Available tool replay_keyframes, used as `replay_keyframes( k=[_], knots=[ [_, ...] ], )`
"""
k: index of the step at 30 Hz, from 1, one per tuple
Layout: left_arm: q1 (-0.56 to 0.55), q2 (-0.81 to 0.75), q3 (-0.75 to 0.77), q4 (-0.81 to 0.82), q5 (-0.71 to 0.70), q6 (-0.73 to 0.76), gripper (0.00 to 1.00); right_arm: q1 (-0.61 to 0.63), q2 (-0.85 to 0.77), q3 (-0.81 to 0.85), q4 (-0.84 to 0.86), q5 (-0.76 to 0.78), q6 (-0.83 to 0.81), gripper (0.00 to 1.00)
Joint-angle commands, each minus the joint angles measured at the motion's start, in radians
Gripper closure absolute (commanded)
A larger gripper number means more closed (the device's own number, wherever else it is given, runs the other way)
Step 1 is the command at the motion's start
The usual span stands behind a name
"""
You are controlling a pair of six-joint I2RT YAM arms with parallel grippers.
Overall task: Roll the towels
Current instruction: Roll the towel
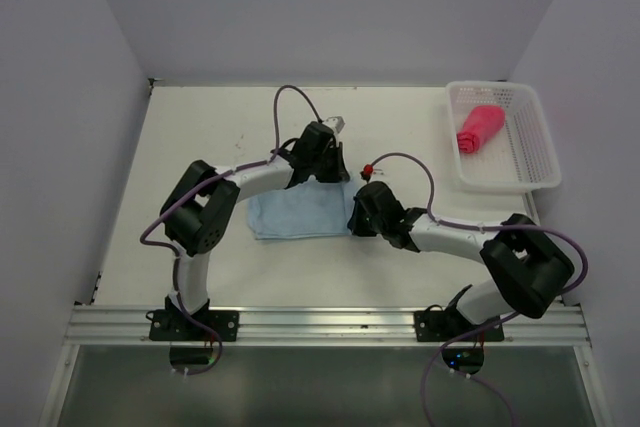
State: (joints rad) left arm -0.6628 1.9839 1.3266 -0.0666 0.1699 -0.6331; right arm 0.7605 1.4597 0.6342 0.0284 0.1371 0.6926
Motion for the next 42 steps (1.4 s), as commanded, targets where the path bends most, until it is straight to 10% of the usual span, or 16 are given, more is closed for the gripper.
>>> replay_keyframes(
  k=[1,21,42],
  knots=[
    [0.02,-0.048,0.002,0.091,-0.012,0.041,1.0,0.008,0.022,0.036,0.022,-0.024,0.018,0.98],
    [0.028,-0.017,-0.079,0.04,-0.122,0.056,1.0,0.005,0.031,0.082,-0.007,-0.088,0.03,0.9],
    [0.028,-0.03,-0.138,0.087,-0.104,0.047,1.0,-0.193,-0.19,-0.102,0.088,-0.233,0.195,0.5]
  ],
)
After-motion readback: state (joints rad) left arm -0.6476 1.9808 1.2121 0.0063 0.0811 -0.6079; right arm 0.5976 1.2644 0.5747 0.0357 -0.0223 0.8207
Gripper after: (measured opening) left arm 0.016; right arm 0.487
